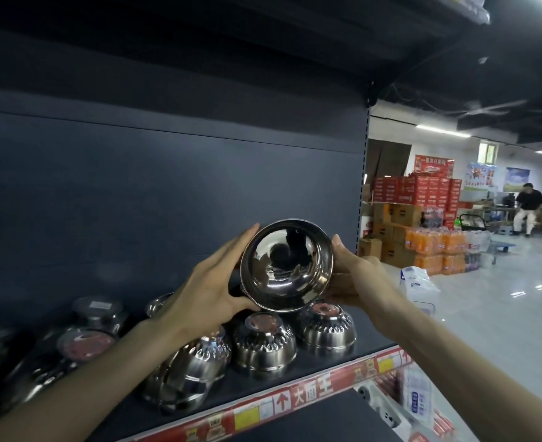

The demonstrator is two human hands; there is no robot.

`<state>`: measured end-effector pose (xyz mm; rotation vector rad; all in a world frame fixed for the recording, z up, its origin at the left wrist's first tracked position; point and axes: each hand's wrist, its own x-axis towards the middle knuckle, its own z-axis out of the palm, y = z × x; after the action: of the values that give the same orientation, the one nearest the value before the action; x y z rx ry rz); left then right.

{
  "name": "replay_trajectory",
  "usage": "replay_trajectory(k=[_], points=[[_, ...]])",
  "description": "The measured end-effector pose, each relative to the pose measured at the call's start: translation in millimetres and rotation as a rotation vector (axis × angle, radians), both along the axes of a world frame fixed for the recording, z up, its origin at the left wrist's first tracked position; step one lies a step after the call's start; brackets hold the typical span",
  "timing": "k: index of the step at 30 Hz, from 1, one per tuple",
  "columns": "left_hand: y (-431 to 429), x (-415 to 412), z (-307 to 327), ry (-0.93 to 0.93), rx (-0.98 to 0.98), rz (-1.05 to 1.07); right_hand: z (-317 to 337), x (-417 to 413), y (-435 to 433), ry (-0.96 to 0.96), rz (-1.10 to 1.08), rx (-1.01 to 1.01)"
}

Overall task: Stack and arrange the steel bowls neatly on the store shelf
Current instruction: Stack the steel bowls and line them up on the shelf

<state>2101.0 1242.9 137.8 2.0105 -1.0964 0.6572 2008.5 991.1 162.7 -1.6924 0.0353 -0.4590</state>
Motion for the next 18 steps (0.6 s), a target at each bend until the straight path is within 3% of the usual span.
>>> replay_trajectory(k=[7, 15, 18], points=[[3.8, -9.3, 10.8, 0.102, -0.136, -0.023, -7.4, -2.3, 13.0, -0.070, 0.042, -0.050], [1.7, -14.4, 19.8, 0.594, -0.386, -0.284, -12.0, -7.3, 20.3, -0.132, 0.158, -0.101], [0.4, -13.9, 19.3, 0.666, -0.412, -0.288, -16.6, -9.7, 22.1, -0.161, 0.126, -0.120]])
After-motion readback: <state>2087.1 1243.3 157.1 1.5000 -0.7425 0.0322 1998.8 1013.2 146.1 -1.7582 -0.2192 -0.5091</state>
